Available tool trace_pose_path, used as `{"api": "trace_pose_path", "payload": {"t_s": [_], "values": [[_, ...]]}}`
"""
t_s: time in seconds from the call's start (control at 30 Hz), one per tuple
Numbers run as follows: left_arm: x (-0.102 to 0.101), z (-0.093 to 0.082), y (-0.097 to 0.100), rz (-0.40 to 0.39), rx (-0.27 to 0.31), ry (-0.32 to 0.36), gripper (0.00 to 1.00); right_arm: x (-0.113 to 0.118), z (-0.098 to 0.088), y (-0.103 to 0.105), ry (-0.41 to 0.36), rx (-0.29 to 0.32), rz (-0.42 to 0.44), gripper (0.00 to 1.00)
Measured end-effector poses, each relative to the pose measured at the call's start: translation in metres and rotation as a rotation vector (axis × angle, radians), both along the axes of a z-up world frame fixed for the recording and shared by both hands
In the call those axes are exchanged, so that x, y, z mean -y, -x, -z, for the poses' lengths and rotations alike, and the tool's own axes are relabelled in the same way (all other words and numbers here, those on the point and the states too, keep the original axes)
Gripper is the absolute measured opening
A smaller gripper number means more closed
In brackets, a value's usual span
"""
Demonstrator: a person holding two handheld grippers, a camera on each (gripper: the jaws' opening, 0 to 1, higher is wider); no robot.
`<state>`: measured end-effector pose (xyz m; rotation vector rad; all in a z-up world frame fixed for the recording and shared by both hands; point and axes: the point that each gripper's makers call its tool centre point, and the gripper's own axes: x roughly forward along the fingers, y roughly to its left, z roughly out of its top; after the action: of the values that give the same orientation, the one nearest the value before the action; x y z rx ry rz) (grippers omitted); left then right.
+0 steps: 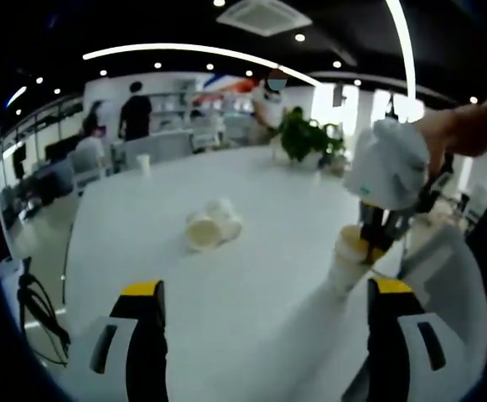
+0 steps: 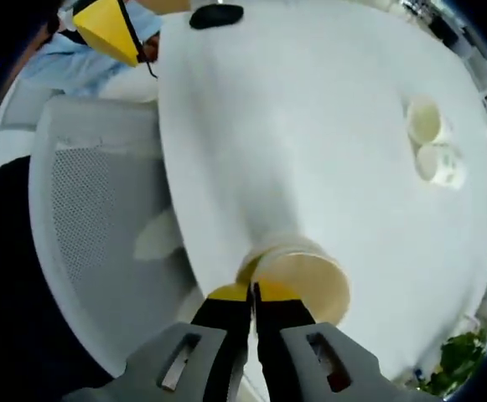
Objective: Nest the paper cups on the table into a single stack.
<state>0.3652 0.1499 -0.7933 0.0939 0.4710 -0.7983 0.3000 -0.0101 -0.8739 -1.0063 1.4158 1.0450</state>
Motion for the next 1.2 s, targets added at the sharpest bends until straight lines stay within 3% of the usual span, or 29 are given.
{"api": "trace_pose_path", "payload": {"t_s": [0.23,0.37,0.6,0.73,0.87,1.1,1.2], "values": [[0.000,0.002,0.001,0.000,-0.004,0.003,0.98,0.000,0.001,-0.001,-0.031,-0.004,-0.016,0.00],[0.000,0.004,0.002,0.001,-0.008,0.002,0.98,0.000,-0.007,-0.002,-0.060,-0.004,-0.021,0.02],[0.001,0.003,0.000,0.002,-0.008,0.005,0.98,-0.003,-0.021,-0.001,-0.103,-0.015,-0.040,0.13],[0.003,0.003,0.000,0.005,-0.009,0.004,0.98,-0.005,-0.025,0.000,-0.131,-0.015,-0.057,0.27],[0.004,0.003,-0.001,0.006,-0.009,0.006,0.98,-0.004,-0.024,-0.002,-0.130,-0.001,-0.077,0.30],[0.003,0.002,-0.003,0.004,-0.007,0.005,0.98,-0.002,-0.043,-0.015,-0.201,0.034,-0.030,0.40],[0.002,0.000,-0.003,0.003,-0.007,0.008,0.98,-0.004,-0.059,-0.026,-0.305,0.069,0.001,0.44]]}}
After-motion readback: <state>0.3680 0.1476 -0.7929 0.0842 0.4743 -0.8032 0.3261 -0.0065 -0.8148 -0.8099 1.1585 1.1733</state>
